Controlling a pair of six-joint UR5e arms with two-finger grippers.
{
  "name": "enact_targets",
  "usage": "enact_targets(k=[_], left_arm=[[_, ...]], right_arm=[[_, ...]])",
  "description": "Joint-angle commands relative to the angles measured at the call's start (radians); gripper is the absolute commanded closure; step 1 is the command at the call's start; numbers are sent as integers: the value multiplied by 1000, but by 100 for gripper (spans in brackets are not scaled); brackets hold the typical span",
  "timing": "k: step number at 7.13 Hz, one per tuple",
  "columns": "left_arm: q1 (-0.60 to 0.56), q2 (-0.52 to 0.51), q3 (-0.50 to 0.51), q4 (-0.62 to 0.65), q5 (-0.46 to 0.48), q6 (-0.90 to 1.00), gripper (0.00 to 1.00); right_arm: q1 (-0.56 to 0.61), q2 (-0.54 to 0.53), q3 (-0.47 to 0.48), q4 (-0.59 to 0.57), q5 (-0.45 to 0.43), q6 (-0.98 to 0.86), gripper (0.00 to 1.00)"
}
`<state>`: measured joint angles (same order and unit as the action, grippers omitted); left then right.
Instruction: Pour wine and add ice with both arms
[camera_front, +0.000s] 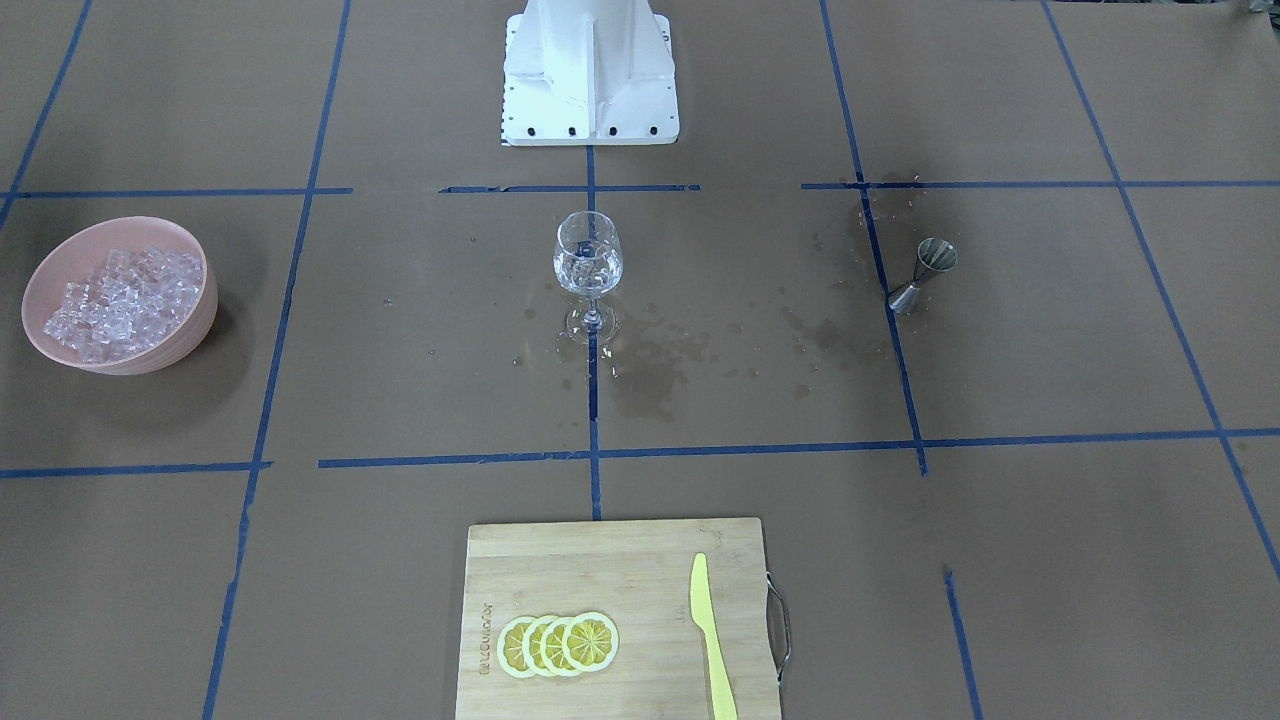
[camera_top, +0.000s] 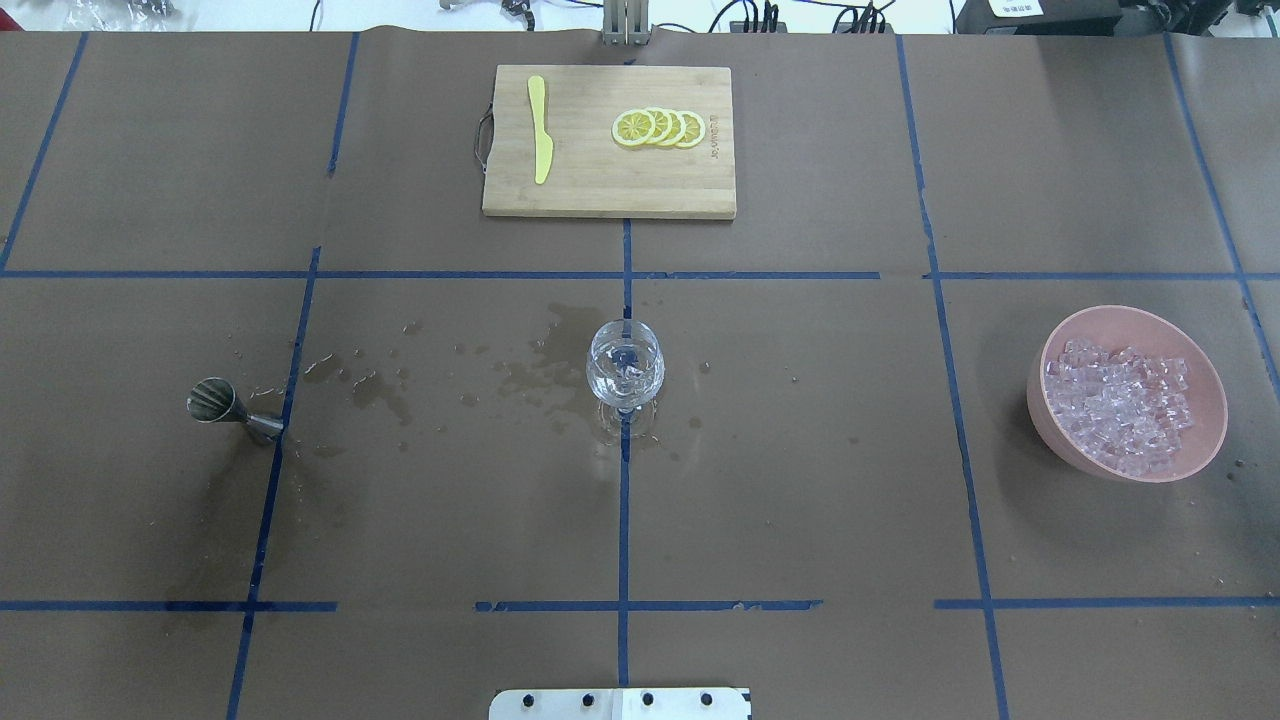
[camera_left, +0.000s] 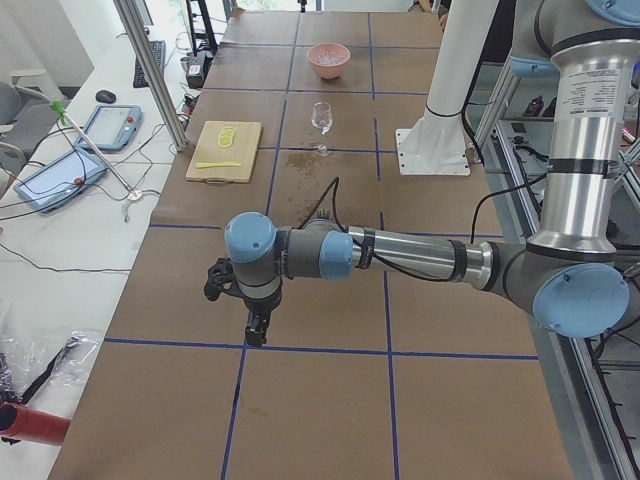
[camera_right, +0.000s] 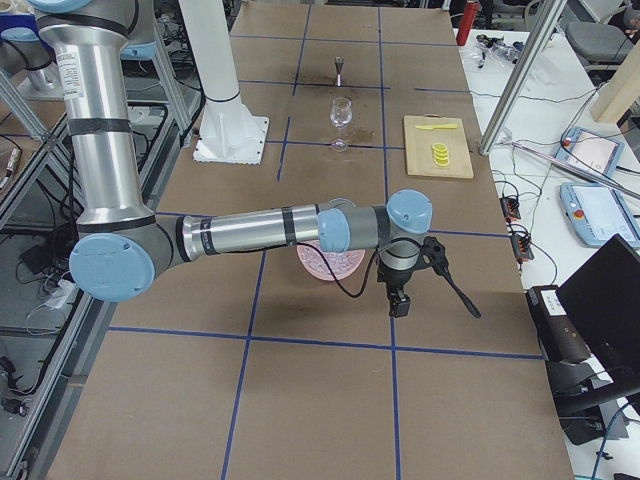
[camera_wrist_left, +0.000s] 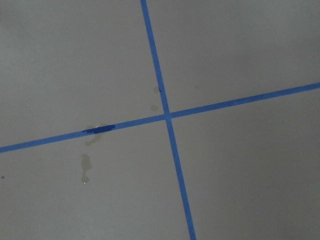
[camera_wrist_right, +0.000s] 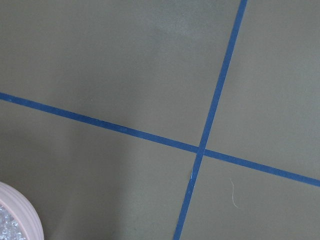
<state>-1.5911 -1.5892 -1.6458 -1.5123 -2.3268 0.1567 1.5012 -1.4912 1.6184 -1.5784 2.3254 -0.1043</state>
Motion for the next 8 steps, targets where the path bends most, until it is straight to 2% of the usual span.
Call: enact_targets(k=[1,3,6,8], left_arm=[[0,11,29,-28,-2,-84,0],[2,12,69,-84,-2,-98,0],[3,12,66,-140,1,-163,0],[3,12,57,-138,0,-166,0]], right_arm=[[68,-65,-34,28,123,-9,0],[80,-86,-58,29,121,-6,0],[103,-98,-57,34,108,-2,0],[103,-86,-51,34,37,8,0]])
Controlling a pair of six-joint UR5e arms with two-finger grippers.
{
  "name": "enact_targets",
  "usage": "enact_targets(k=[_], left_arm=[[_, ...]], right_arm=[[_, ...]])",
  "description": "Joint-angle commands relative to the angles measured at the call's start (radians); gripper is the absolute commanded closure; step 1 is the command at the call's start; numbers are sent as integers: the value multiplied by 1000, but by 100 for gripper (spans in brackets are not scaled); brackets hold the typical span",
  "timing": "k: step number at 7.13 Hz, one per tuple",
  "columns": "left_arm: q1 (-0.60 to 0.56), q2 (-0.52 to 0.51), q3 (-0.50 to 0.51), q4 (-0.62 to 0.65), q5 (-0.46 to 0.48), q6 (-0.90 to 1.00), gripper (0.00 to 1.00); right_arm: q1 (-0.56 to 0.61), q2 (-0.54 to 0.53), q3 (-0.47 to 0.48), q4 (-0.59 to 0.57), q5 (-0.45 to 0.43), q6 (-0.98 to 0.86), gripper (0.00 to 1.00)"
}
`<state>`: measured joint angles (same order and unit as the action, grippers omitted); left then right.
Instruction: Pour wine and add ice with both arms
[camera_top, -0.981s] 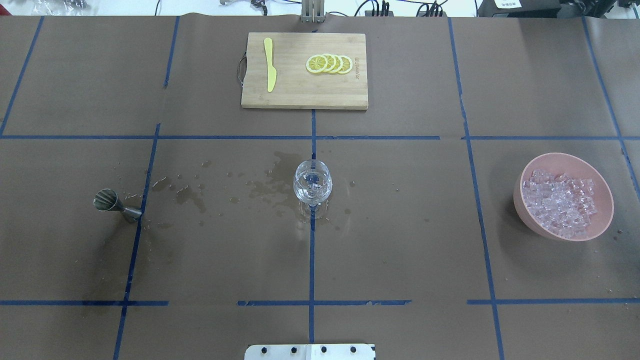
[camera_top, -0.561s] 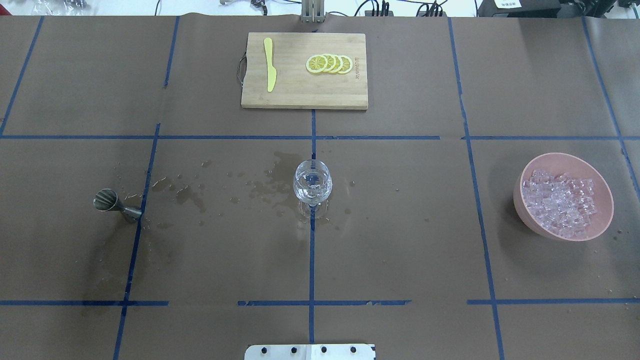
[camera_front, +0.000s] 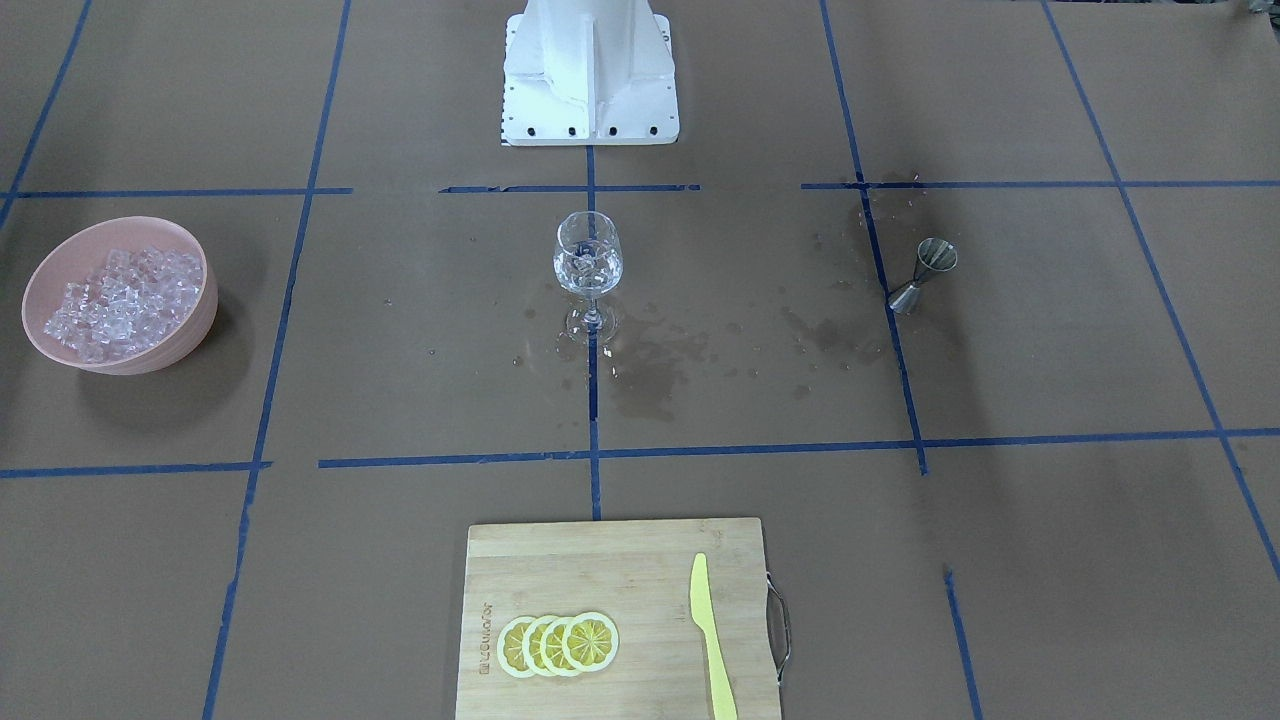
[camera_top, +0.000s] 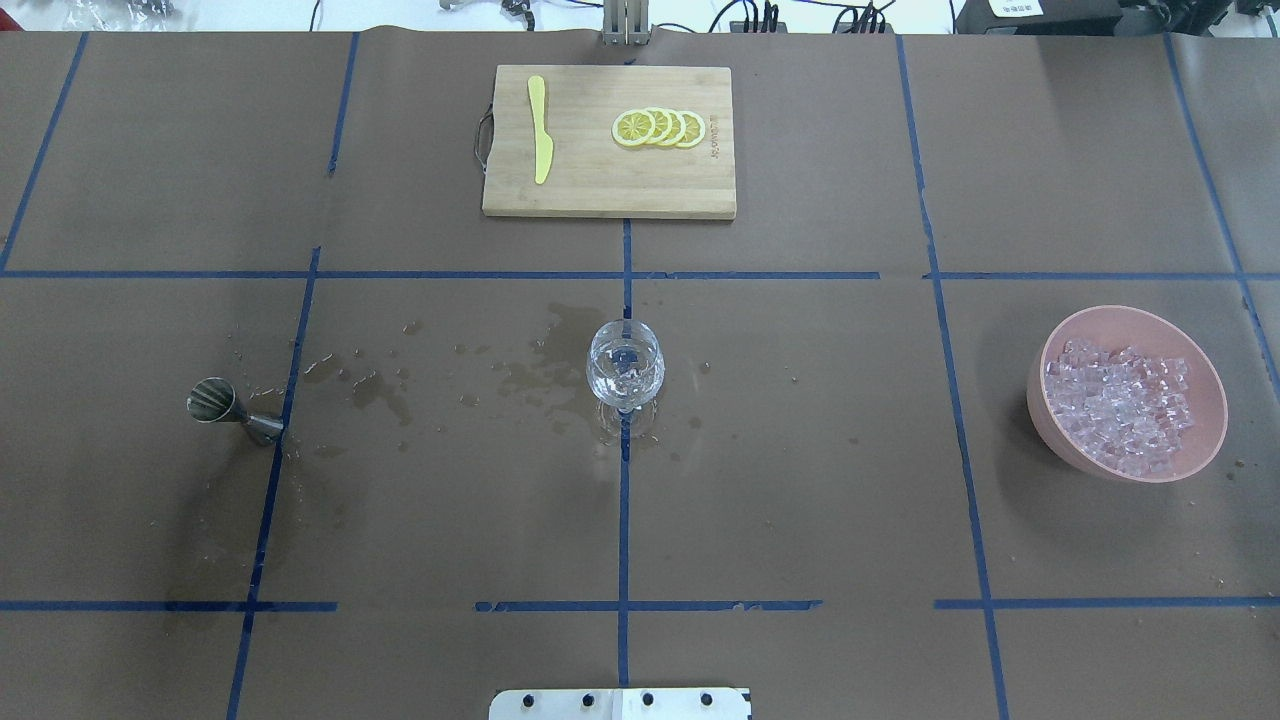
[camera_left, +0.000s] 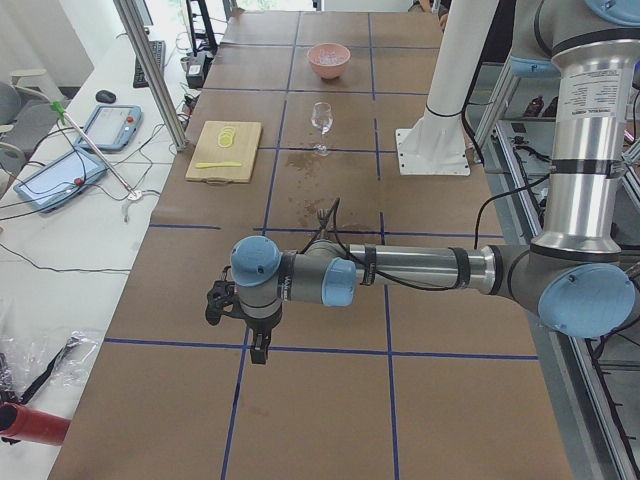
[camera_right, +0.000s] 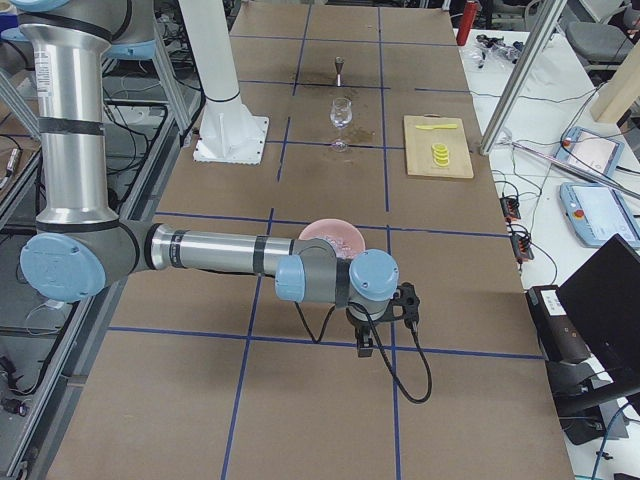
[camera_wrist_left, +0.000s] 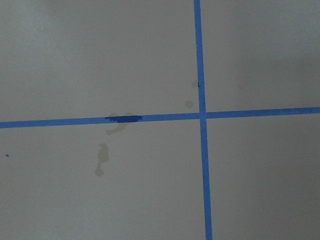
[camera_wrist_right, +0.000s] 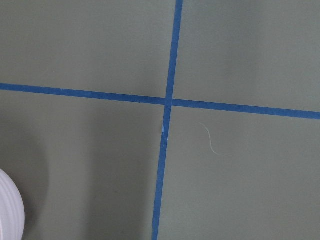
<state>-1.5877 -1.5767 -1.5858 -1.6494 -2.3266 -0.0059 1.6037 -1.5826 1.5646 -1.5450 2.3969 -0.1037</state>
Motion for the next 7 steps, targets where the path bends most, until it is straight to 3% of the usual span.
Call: enact_targets(k=[1,7], left_arm=[[0,0,-5,-3,0,-23,0],[0,-2,-6,-4,1,-54,0]], right_arm=[[1,7,3,-1,-35,19,0],[4,7,11,0,-31,24,0]])
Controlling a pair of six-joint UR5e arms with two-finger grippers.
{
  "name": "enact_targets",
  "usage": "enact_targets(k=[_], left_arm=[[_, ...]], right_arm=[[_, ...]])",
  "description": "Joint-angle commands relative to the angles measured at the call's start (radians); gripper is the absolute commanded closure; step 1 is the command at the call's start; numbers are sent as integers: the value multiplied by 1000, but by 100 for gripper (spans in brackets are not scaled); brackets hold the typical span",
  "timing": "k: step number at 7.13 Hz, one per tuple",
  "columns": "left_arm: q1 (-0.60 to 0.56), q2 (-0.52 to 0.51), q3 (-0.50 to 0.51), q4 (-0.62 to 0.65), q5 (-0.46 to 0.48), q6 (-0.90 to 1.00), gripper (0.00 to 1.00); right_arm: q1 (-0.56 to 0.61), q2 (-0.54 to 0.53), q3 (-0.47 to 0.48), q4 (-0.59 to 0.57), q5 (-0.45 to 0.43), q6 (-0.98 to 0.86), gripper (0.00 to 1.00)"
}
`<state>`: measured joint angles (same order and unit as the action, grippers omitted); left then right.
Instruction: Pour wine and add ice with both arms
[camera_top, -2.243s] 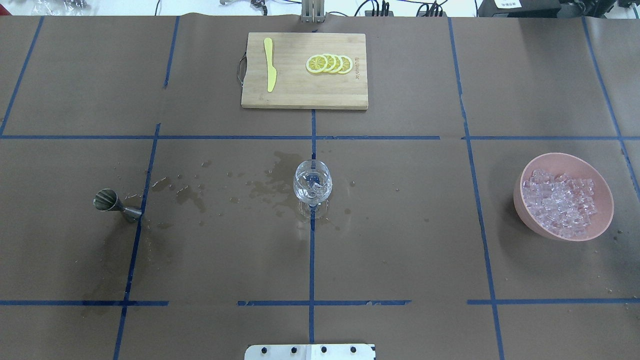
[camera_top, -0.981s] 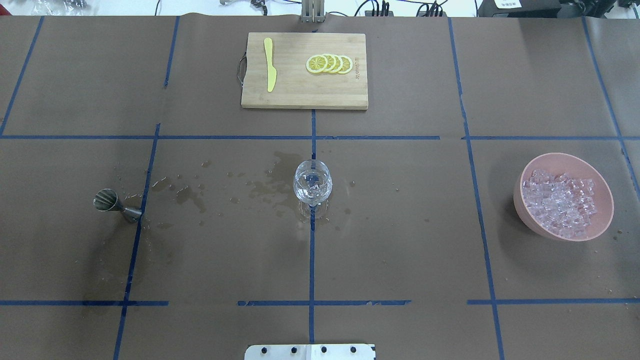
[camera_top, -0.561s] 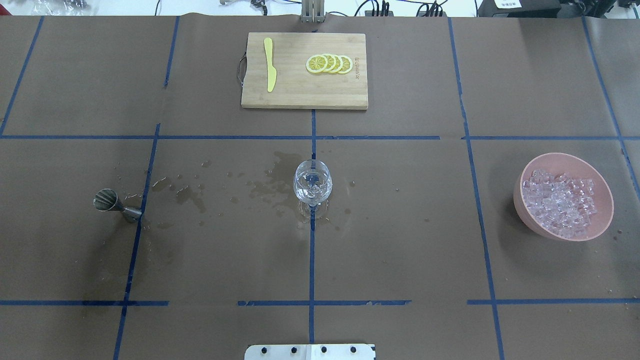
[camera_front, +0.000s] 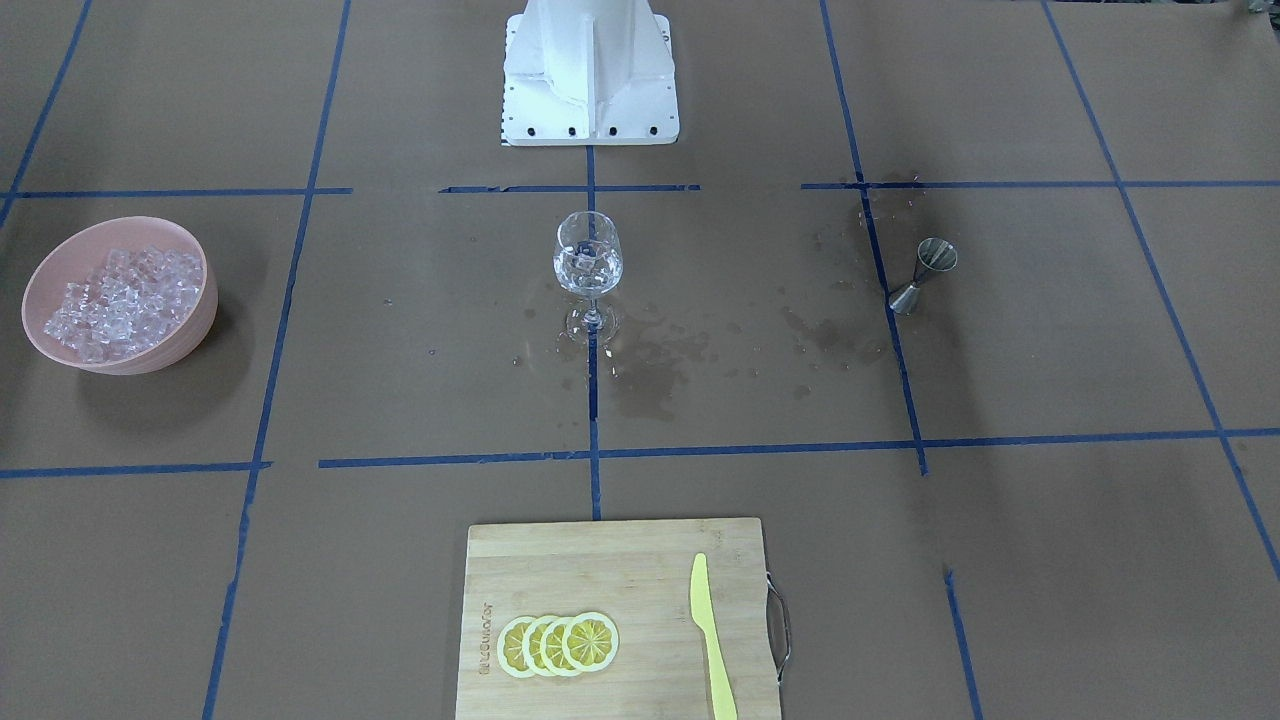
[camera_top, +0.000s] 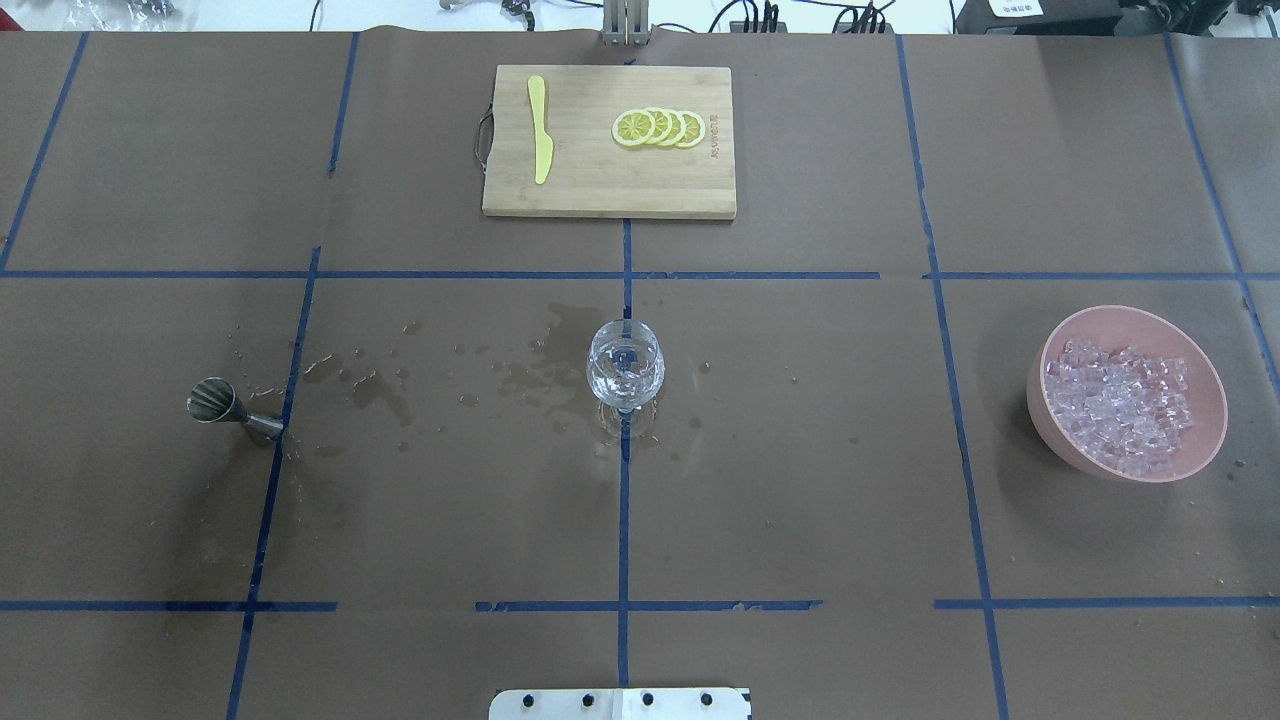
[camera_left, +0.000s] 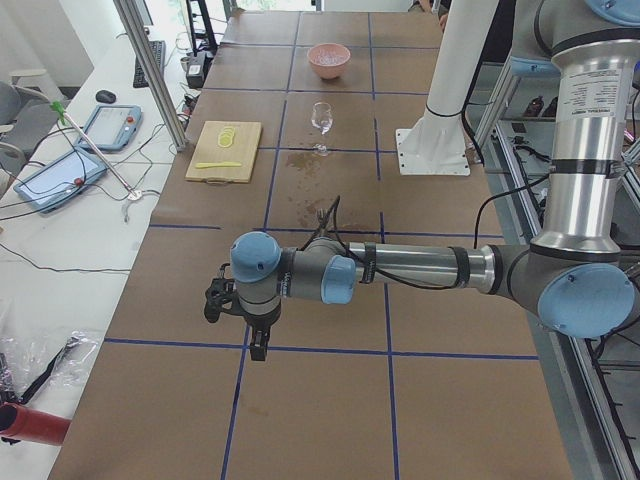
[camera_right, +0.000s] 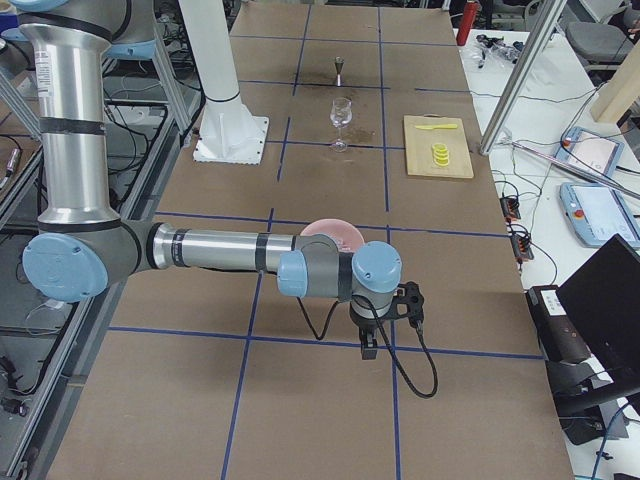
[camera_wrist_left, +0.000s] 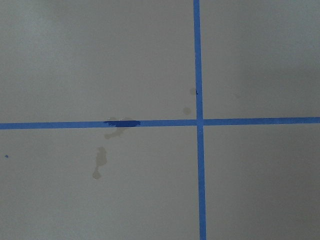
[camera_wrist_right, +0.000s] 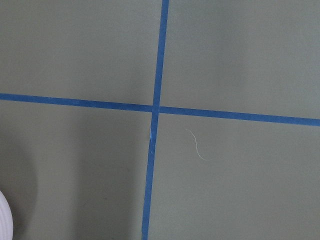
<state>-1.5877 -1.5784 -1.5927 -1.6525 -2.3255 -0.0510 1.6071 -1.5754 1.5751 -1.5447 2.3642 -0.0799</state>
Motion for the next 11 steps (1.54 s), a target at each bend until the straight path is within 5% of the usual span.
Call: enact_targets(k=[1,11], left_arm=[[0,0,-1,-1,0,-7,0],[2,-2,2,-3,0,-7,0]], right_arm=[[1,-1,2,0,1,2,0],[1,0,3,8,1,91,0]])
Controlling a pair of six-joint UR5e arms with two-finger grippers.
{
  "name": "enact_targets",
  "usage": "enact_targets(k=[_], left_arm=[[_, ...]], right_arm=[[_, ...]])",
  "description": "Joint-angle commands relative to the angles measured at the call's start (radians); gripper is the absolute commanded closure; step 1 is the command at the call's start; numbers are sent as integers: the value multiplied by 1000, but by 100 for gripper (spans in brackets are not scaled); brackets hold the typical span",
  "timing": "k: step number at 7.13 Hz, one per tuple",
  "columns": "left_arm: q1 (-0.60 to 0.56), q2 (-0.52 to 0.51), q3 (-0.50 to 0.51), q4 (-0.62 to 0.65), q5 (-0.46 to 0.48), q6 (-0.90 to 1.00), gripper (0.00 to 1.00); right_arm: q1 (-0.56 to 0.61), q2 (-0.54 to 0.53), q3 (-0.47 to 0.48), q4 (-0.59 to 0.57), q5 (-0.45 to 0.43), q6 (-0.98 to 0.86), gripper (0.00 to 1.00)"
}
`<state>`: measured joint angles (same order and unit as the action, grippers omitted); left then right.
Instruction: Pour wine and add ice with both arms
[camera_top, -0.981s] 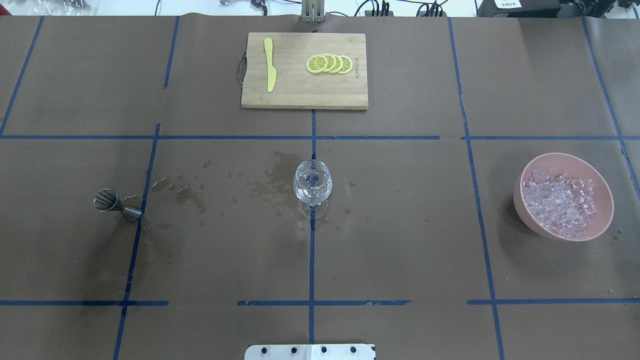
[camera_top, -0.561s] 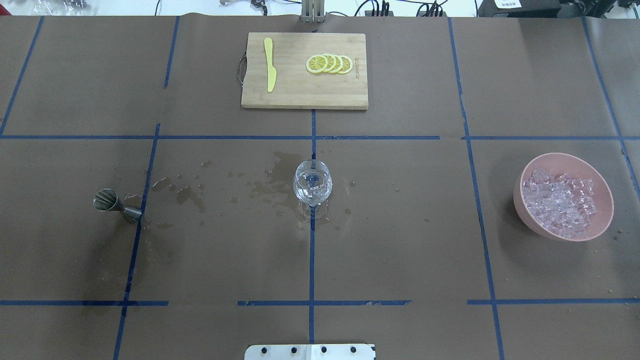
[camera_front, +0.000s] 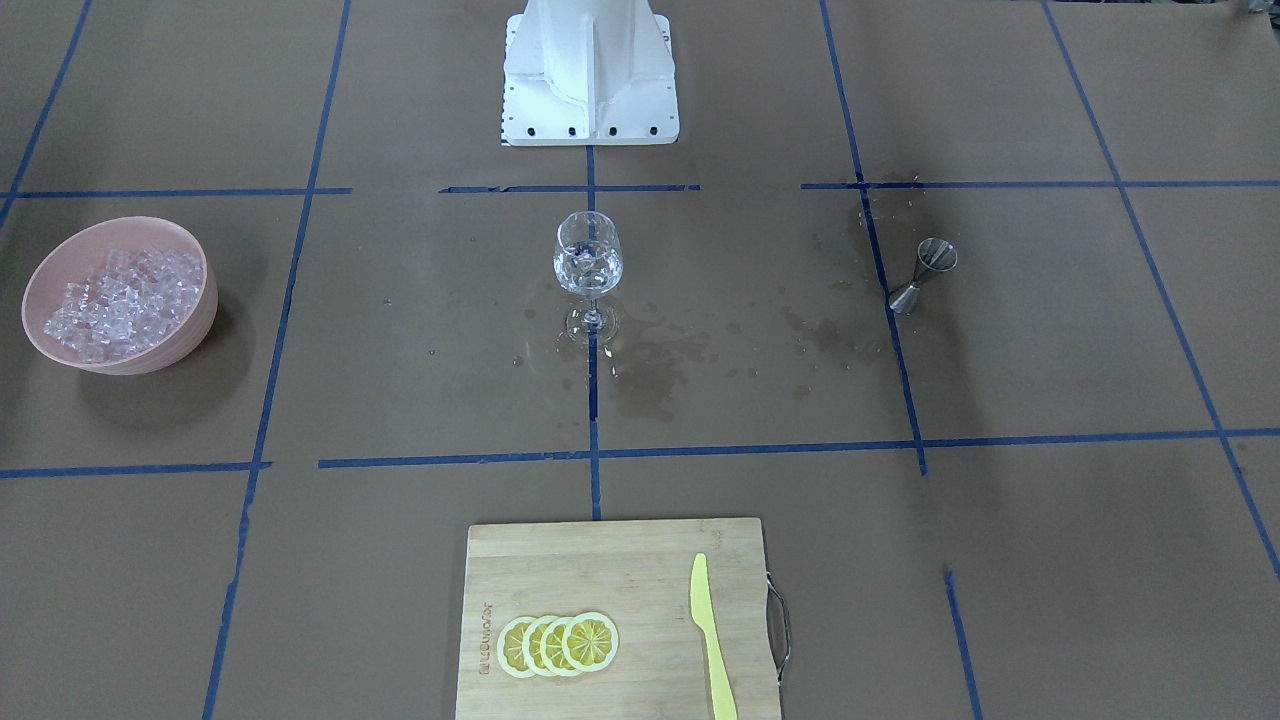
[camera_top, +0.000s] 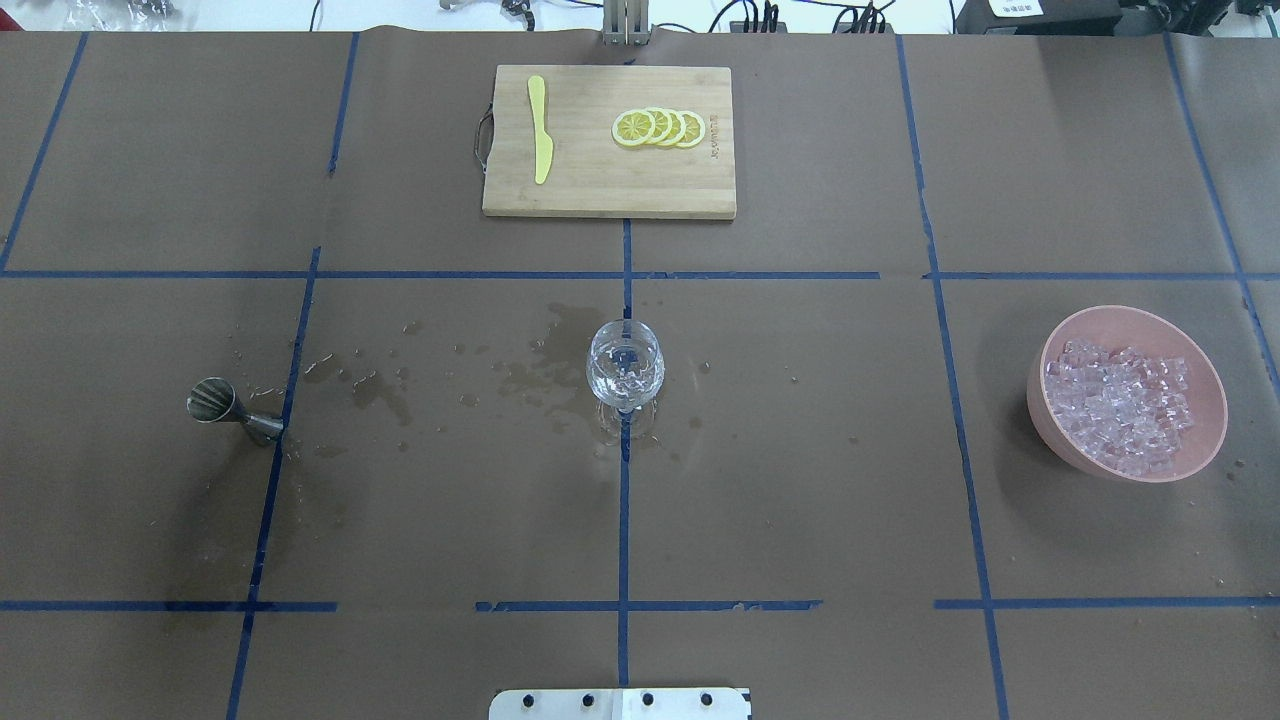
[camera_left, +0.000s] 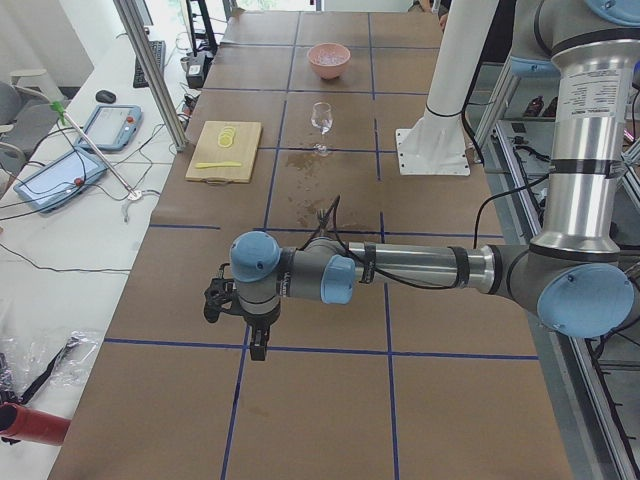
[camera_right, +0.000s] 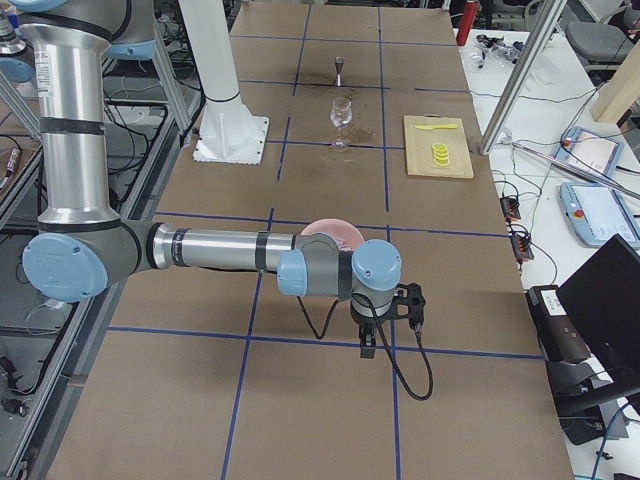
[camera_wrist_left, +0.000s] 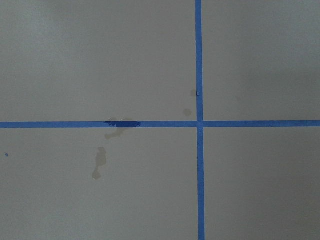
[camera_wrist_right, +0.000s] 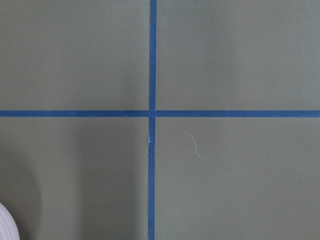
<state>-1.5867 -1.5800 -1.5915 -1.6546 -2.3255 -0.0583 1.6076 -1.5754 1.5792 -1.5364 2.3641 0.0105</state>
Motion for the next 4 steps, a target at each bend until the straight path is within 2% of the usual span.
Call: enact_targets(k=[1,4], left_arm=[[1,0,2,-1,0,0,0],[1,-2,2,-1,0,0,0]], right_arm=[[0,0,-1,-1,1,0,0],[0,-2,-7,-1,0,-1,0]])
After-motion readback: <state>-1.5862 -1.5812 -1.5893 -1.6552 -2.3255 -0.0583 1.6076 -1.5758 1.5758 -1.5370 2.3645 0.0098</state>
